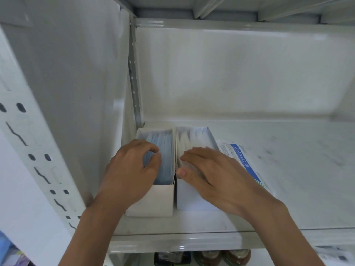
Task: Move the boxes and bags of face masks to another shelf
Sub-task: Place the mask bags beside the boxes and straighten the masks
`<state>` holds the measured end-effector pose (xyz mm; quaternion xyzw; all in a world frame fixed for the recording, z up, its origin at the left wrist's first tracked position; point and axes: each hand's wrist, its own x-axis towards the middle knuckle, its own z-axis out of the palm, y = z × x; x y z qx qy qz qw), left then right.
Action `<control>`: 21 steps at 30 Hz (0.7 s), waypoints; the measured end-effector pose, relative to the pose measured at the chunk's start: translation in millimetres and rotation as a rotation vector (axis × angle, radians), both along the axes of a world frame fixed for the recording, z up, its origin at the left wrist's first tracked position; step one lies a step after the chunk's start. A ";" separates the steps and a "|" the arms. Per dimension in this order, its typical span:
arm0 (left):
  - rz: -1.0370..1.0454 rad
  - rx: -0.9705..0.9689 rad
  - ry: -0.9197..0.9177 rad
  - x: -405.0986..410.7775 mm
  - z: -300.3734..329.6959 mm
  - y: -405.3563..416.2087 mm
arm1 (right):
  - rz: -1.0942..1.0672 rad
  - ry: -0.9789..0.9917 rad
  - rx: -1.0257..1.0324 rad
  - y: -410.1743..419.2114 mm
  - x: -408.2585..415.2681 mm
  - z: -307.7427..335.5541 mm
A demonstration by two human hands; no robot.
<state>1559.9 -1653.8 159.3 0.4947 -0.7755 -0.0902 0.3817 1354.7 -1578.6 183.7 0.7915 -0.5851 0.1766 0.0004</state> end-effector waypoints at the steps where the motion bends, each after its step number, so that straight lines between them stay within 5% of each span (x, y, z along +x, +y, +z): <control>1: 0.002 -0.004 0.001 0.3 0.0 -0.2 | 0.017 0.000 0.019 -1.5 1.6 2.7; 7: -0.007 0.005 -0.001 1.3 -0.9 -0.8 | -0.076 -0.087 0.027 -2.0 5.2 5.9; 16: -0.008 0.020 -0.011 -0.6 2.9 1.9 | -0.202 0.088 -0.036 -1.4 -2.0 6.0; 21: 0.083 -0.133 -0.168 -4.4 12.7 11.6 | -0.174 0.014 -0.034 -3.2 6.0 0.6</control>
